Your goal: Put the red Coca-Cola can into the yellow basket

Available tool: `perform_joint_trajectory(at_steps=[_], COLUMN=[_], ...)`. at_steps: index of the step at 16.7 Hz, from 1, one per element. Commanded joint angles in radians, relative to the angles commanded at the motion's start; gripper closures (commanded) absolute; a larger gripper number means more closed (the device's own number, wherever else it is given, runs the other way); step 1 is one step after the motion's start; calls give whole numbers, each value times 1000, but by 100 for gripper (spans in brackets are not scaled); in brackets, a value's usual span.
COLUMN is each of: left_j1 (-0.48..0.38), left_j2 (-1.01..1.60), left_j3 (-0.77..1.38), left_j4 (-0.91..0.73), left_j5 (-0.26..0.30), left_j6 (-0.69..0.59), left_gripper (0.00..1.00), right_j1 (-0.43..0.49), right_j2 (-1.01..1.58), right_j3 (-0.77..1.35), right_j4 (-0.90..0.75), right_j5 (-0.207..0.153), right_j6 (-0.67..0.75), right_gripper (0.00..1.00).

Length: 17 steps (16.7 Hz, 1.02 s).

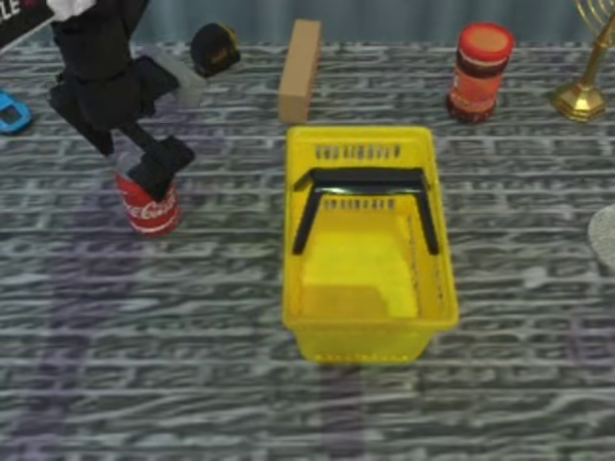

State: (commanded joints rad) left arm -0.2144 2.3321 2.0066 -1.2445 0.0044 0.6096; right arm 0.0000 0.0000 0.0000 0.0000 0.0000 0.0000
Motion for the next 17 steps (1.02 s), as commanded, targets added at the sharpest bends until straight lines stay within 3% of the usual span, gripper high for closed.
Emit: perform_joint_trajectory(at_steps=[7, 17], left_j1=[-1, -1], left_j2=[16, 16], left_j3=[-87, -87], left_j4=[103, 103], left_j5=[0, 0], left_j6=[0, 0], left_gripper=[0, 75], right_j1=[0, 0], right_j2=[0, 0], right_j3=[0, 0], right_j4=[0, 0], right_j5=[0, 0], right_j6=[0, 0], right_gripper=[0, 0])
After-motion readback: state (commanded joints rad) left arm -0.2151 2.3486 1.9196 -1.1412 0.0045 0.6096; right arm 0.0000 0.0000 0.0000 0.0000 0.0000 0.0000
